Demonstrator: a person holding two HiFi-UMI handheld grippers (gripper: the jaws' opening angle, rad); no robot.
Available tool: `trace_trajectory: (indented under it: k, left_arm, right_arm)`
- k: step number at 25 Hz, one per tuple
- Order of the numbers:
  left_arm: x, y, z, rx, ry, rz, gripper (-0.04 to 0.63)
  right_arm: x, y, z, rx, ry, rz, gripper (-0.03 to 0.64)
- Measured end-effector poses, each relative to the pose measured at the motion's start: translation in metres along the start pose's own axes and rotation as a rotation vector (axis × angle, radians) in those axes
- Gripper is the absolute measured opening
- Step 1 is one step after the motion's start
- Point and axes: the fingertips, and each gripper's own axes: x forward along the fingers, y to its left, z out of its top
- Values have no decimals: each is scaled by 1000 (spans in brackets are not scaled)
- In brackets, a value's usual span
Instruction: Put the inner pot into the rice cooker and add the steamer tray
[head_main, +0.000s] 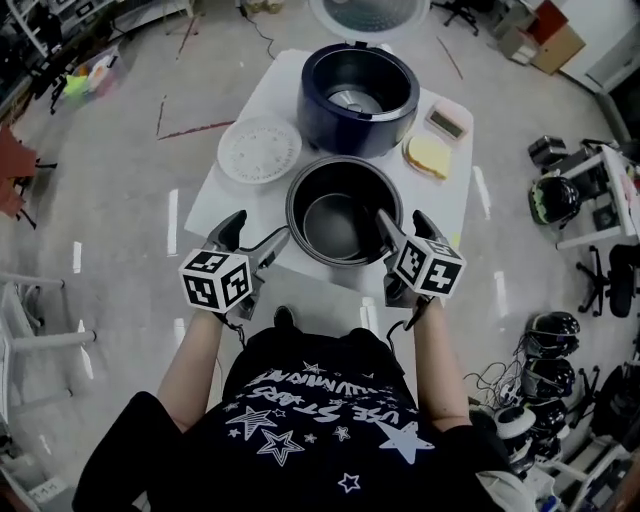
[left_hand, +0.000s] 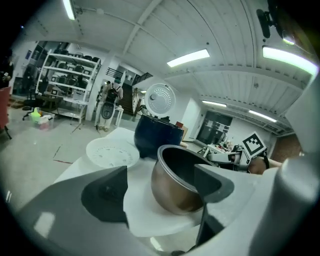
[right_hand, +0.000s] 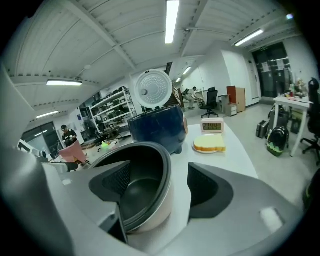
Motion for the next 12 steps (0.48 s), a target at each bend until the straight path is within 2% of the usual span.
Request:
trace_trajectory:
  k: [6,9,12]
  left_arm:
    - [30,5,0,9,43,-110,408]
    - [39,10,3,16,60,-141,408]
    - [44,17,4,7,75,-159,408]
  right_arm:
    - [3,-15,-22,108,46,-99,359]
    - [8,-18,-29,102,88,-134,349]
    - [14,-20,-35,104,118,-157,299]
